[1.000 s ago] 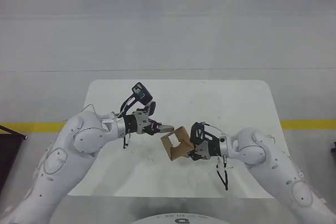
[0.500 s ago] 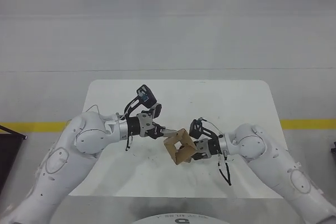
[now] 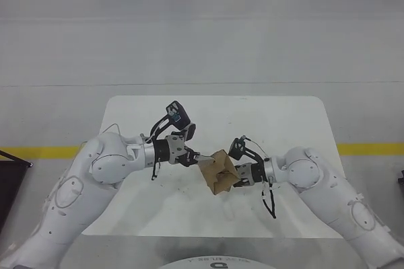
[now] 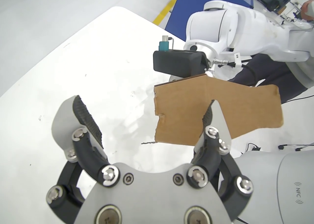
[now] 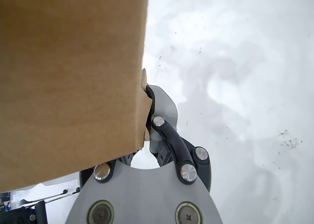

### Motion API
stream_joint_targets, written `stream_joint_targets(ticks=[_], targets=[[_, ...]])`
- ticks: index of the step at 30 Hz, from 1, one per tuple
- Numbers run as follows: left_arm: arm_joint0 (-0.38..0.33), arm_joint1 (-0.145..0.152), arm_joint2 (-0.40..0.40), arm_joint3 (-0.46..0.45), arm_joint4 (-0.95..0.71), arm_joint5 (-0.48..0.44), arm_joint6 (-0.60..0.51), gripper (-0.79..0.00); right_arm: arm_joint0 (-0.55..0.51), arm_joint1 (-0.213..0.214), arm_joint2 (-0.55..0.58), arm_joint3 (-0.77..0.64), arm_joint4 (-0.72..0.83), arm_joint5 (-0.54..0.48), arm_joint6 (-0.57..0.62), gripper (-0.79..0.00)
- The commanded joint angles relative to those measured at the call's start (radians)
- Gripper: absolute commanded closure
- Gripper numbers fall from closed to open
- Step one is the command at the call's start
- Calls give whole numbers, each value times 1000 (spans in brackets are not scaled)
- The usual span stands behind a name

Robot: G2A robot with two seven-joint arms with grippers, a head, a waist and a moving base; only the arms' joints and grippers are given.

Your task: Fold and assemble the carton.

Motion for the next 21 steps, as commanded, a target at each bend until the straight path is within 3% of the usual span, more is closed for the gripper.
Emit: stream_joint_targets(ticks=[1,21], targets=[[0,1,0,-6,2,-3,2,-785,-4,1,3,-4,0,15,-2,0],[-21,-3,50,-27,77,-8,39,-785,2,6,13,11,70,89,41,0]])
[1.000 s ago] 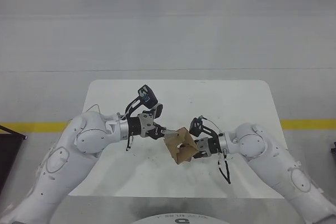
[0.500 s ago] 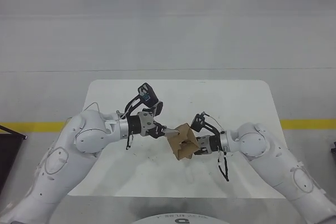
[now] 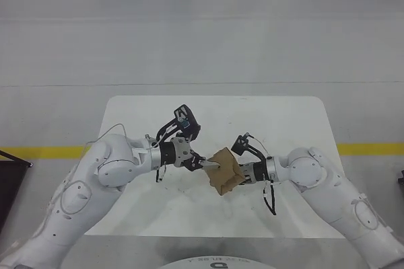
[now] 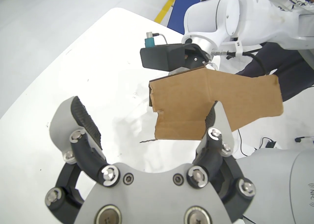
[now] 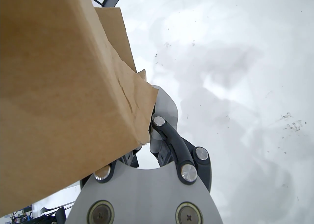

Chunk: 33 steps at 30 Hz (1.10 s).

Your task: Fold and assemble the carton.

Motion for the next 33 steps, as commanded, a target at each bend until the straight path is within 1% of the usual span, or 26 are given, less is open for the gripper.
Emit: stream_joint_targets(ticks=[1,4,8,16,21,25,33], targets=[[-7,-1,-4,8,-30,-6,12,-785,4,0,-2,2,-5,1,2,0],[-19,0,-15,21,-76,-27,11,-785,13,-1,-6,0,-28,2,6,0],[-34,1,-19,29,-94,-35,-5,-785,18,-2,-13,-6,-54,0,-2,0],[-47,2,-15,25,-102,-50,-6,-785,26,-4,-16,16,-29,11,1,0],[-51,3,-1,15,-66,-69,-11,-785,32,-6,-19,28,11,23,14,0],[-48,1,18,11,-48,-63,-3,-785,42,-8,-26,38,33,29,30,0],[-55,-4,77,-2,85,-39,-22,-785,55,-15,-43,62,93,35,46,0]])
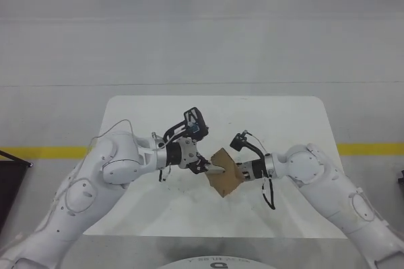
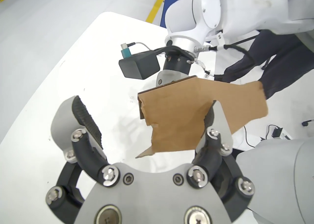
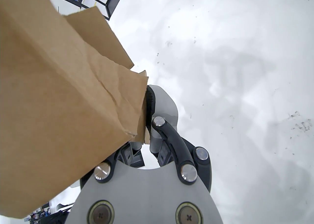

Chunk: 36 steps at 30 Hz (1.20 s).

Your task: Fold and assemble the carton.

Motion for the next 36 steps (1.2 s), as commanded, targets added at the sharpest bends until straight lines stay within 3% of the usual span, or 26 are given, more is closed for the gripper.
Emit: stream_joint_targets(ticks=[1,9,18,23,36], targets=[[-1,-1,17,-1,38,8,-9,-785,1,-1,-3,5,11,-3,0,0],[1,-5,38,6,75,37,11,-785,5,-4,-6,24,39,-10,4,0],[25,5,-64,19,-85,13,87,-785,-5,-3,-3,8,-32,11,-47,0],[43,16,-117,4,-126,-8,74,-785,-20,0,10,-9,-50,12,-65,0],[31,15,-86,-8,-80,7,37,-785,-30,0,11,4,-25,36,-50,0]])
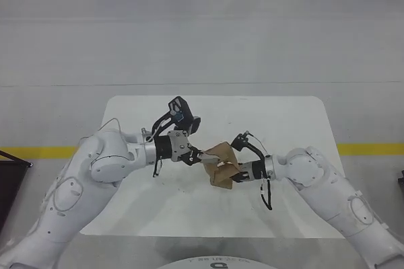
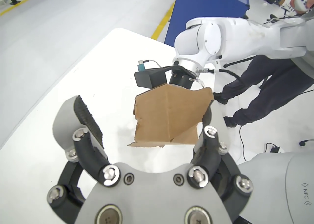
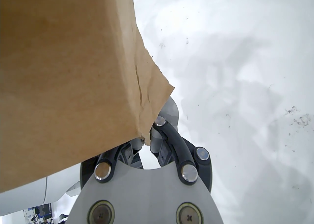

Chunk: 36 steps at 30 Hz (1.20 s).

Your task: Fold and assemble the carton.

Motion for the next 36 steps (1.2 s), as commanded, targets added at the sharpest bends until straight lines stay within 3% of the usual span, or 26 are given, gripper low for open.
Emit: stream_joint_targets(ticks=[1,16,28,36], targets=[[-5,-1,13,1,15,-1,-10,-785,0,-1,0,4,11,2,2,0],[-45,-19,148,-3,125,38,-64,-785,15,-8,-10,32,65,5,16,0],[-61,-20,151,14,63,34,-99,-785,14,-9,-8,25,42,3,4,0],[-73,-21,152,60,37,68,-126,-785,0,-4,2,-22,-61,-8,-21,0]])
